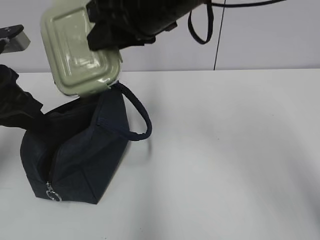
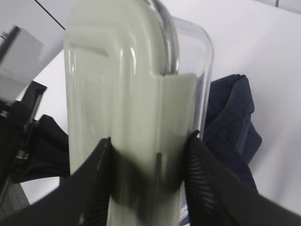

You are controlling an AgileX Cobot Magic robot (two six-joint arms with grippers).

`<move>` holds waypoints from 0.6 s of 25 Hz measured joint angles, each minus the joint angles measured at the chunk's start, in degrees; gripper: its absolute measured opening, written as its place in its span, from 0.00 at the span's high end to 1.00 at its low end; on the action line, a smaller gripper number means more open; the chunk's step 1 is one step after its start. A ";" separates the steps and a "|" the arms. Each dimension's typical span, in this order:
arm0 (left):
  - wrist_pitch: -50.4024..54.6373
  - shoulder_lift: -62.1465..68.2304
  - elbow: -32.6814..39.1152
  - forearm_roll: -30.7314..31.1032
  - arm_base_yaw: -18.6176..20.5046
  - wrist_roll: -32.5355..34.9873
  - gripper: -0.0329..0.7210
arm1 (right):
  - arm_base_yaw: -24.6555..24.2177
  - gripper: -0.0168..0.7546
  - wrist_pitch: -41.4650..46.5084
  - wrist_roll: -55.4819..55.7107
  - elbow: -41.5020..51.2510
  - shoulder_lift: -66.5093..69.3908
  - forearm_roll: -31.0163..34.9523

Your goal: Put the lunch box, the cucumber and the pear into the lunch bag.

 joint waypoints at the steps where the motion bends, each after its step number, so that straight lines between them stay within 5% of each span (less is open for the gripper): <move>1: -0.12 0.00 0.00 0.00 0.00 -0.14 0.96 | 0.10 0.58 -0.22 0.00 0.00 1.10 0.00; 10: -2.71 0.00 0.00 -0.28 0.00 -1.14 0.96 | 0.10 0.58 -2.30 -0.76 0.00 5.37 0.74; 15: -4.41 0.00 0.00 -0.28 0.00 -2.17 0.96 | 0.10 0.58 1.75 -0.51 0.00 6.00 -5.52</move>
